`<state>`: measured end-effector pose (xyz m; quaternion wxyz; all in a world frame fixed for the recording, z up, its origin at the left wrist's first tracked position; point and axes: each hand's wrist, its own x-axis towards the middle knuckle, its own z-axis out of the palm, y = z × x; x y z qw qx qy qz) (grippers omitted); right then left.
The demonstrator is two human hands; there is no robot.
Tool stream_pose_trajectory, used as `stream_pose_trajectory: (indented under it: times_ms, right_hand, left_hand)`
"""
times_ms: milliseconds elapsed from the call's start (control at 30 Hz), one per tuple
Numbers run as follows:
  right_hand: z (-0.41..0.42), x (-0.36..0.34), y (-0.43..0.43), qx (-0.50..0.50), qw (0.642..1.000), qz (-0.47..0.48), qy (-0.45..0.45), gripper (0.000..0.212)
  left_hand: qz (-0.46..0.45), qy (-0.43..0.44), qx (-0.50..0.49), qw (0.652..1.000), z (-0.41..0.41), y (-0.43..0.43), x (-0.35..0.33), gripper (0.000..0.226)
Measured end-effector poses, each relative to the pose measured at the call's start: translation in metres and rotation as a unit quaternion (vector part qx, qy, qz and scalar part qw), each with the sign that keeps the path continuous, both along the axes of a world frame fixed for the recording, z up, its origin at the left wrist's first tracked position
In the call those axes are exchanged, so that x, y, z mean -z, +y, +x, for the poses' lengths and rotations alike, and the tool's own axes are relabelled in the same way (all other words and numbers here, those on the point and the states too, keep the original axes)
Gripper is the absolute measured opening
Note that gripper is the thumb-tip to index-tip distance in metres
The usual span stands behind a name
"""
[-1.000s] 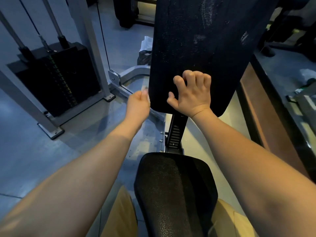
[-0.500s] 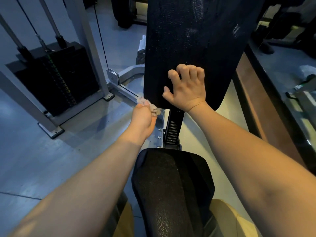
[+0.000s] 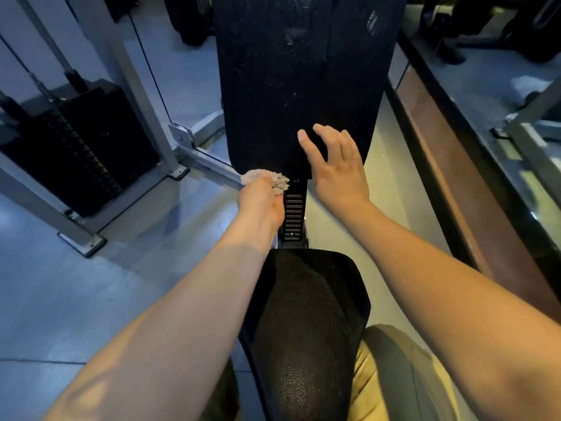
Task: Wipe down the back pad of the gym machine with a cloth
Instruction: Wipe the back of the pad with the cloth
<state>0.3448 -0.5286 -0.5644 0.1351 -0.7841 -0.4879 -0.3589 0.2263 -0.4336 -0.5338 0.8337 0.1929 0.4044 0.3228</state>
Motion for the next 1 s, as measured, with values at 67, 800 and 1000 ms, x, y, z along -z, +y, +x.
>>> stream_pose_trajectory:
  times_ms: [67,800,1000]
  right_hand:
    - [0.003,0.003,-0.001,-0.006,1.0,-0.007,-0.001,0.074]
    - [-0.003,-0.027,-0.024,-0.037,0.992,-0.101,0.072,0.069]
    - [-0.003,-0.031,-0.028,-0.039,0.99,-0.115,0.077,0.074]
  left_hand:
    - [0.012,0.006,0.053,0.999,-0.008,0.008,0.002,0.012]
    - [0.872,0.302,0.106,0.37,-0.006,0.05,-0.022,0.044]
    - [0.883,0.272,0.037,0.38,0.016,0.062,-0.071,0.033]
